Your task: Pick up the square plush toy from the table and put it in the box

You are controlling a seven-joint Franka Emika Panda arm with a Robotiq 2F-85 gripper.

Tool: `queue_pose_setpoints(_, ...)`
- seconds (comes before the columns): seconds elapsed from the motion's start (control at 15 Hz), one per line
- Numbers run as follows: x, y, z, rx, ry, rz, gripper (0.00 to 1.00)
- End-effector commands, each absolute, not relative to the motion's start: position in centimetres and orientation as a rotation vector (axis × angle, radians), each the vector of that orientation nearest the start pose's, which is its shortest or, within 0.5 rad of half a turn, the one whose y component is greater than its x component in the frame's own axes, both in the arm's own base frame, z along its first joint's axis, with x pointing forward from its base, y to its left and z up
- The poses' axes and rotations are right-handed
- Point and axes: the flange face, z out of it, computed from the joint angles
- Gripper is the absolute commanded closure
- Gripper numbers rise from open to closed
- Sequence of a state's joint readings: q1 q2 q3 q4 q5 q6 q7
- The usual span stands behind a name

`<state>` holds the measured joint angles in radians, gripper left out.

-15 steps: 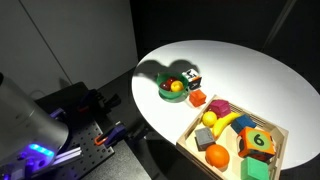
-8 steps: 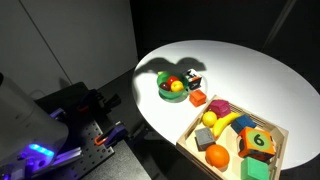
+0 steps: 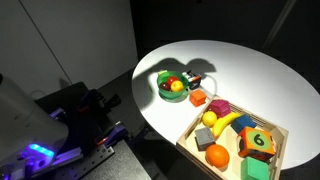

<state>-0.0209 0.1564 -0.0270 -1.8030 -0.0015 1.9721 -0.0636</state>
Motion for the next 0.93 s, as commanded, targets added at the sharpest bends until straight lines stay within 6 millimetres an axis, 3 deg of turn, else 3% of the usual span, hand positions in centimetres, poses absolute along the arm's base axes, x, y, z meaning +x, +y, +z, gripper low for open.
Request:
queue_pose_setpoints(0.0, 60.8, -3.1, 45.4, -3.148, -0.019, -0.011, 0.0)
queue_pose_setpoints(0.53, 61.2, -3.2, 44.6, -3.15, -0.001, 0.019, 0.0)
queue_pose_setpoints(0.87, 63.0, -4.8, 41.2, -3.166, 0.102, 0.07, 0.0)
